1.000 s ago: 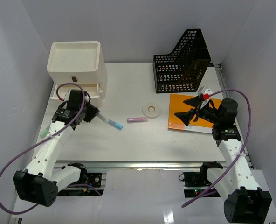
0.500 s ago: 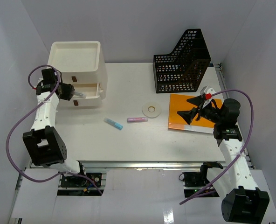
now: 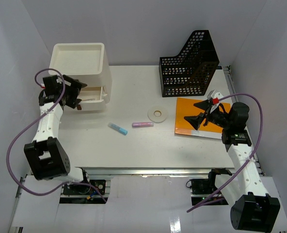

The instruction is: Organize the desk

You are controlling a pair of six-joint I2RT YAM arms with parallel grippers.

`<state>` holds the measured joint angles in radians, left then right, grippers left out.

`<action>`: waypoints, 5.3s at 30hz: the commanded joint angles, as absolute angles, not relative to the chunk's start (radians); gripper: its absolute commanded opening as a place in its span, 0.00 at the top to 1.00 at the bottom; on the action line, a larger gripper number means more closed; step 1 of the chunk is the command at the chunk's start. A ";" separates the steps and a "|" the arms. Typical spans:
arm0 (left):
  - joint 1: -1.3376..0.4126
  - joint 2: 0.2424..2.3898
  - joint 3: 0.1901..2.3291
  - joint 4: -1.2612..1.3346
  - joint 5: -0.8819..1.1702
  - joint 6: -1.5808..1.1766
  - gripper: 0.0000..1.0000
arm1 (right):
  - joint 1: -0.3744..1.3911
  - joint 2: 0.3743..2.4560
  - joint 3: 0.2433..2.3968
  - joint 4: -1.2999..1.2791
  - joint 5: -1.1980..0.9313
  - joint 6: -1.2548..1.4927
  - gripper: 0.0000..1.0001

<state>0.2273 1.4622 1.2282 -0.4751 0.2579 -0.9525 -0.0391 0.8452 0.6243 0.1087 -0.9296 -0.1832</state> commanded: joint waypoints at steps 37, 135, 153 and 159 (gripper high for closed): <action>-0.507 1.523 0.923 -0.661 -0.306 -1.372 0.15 | -0.063 0.851 0.624 0.109 -0.940 -0.221 0.10; 0.099 0.524 0.523 -0.246 0.628 -0.519 0.02 | 0.731 2.026 1.467 -0.463 -0.357 -1.092 0.02; 0.090 0.607 0.165 0.030 0.615 -1.162 0.03 | 0.732 2.070 1.462 -0.590 -0.509 -1.047 0.80; 0.004 0.748 0.106 0.289 0.598 -1.300 0.04 | 0.729 1.955 1.401 -0.569 -0.664 -0.954 0.85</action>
<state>0.0643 0.6597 0.1338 0.0517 0.6090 -1.1606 0.7269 2.0493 1.4472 -0.5282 -0.5217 -1.0382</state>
